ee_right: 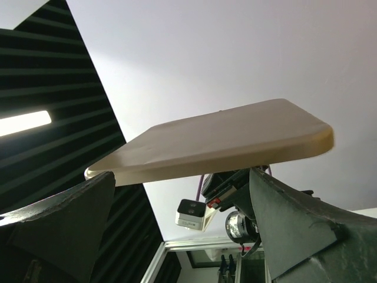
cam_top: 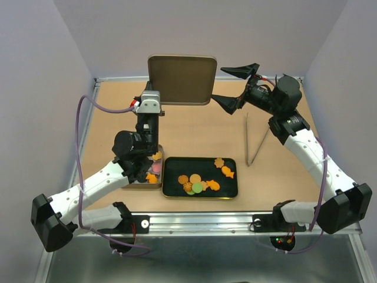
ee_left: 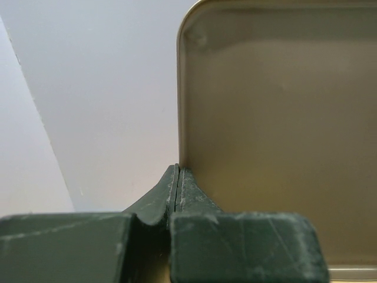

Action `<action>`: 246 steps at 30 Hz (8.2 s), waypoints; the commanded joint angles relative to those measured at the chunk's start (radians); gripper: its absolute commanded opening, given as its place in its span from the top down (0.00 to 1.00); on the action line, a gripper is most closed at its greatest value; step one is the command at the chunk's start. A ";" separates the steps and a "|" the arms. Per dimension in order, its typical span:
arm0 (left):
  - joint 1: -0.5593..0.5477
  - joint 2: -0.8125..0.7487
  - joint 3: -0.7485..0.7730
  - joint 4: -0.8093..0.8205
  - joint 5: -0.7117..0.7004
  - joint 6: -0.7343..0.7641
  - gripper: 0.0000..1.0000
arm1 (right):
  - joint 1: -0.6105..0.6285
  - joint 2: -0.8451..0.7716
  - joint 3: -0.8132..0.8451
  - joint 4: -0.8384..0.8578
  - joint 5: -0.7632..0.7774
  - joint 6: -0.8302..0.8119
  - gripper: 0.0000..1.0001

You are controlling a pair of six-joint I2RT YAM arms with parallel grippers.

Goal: Pack the cookies

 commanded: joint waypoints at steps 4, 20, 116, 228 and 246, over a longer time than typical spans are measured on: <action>-0.042 0.049 0.031 0.122 0.043 0.066 1.00 | 0.024 0.015 0.043 0.074 -0.025 0.193 0.00; -0.060 0.106 0.017 0.273 0.044 0.181 1.00 | 0.031 0.024 -0.028 0.243 -0.001 0.273 0.41; 0.737 -0.106 0.066 -1.433 0.834 -0.937 0.01 | 0.525 0.432 -0.535 1.052 0.366 -0.398 1.00; 0.704 -0.087 -0.365 -1.100 0.988 -1.288 0.01 | 0.341 0.433 -1.094 1.490 0.361 -0.464 1.00; 0.704 -0.043 -0.362 -1.091 1.017 -1.267 0.02 | 0.298 0.690 -1.006 1.651 0.254 -0.431 0.92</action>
